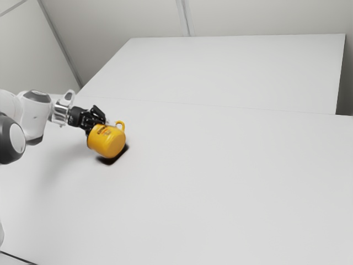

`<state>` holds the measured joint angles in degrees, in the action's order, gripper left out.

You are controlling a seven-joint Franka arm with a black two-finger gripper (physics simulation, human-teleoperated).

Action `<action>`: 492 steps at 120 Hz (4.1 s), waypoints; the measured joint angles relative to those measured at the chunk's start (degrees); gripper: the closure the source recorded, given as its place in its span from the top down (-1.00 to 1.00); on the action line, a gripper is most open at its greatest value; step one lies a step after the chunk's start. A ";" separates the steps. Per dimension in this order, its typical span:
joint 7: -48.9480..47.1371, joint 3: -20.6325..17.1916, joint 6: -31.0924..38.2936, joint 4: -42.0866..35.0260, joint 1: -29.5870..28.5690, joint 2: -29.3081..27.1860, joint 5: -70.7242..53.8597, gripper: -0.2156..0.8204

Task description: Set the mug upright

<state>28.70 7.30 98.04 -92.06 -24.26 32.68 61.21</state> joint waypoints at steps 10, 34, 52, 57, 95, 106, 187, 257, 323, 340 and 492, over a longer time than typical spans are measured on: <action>0.24 -0.94 0.52 0.02 -0.06 -0.68 -0.16 -0.85; -0.10 -4.43 2.61 0.10 0.42 -4.24 -4.02 -0.87; -3.81 -11.11 8.67 -0.35 2.49 -7.97 -18.35 -0.87; -5.54 -12.28 10.29 -0.65 3.54 -8.75 -23.50 -0.88; -23.77 -17.04 16.03 -9.45 9.25 -17.96 -54.71 -0.90; -29.85 -18.19 16.68 -13.37 10.78 -20.15 -60.76 -0.91; -66.15 -21.32 32.21 -36.41 18.45 -30.64 -75.49 -0.91; -79.64 -21.18 43.18 -37.40 18.26 -26.57 -76.54 -0.91; -83.96 -21.18 44.44 -38.30 18.17 -26.57 -74.64 0.00; -84.52 -21.18 44.50 -38.30 18.11 -27.03 -74.59 0.28; -57.64 -18.36 -7.90 5.40 19.16 -22.37 -59.60 0.58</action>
<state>-28.94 -11.06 90.13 -86.66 -5.10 10.31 1.61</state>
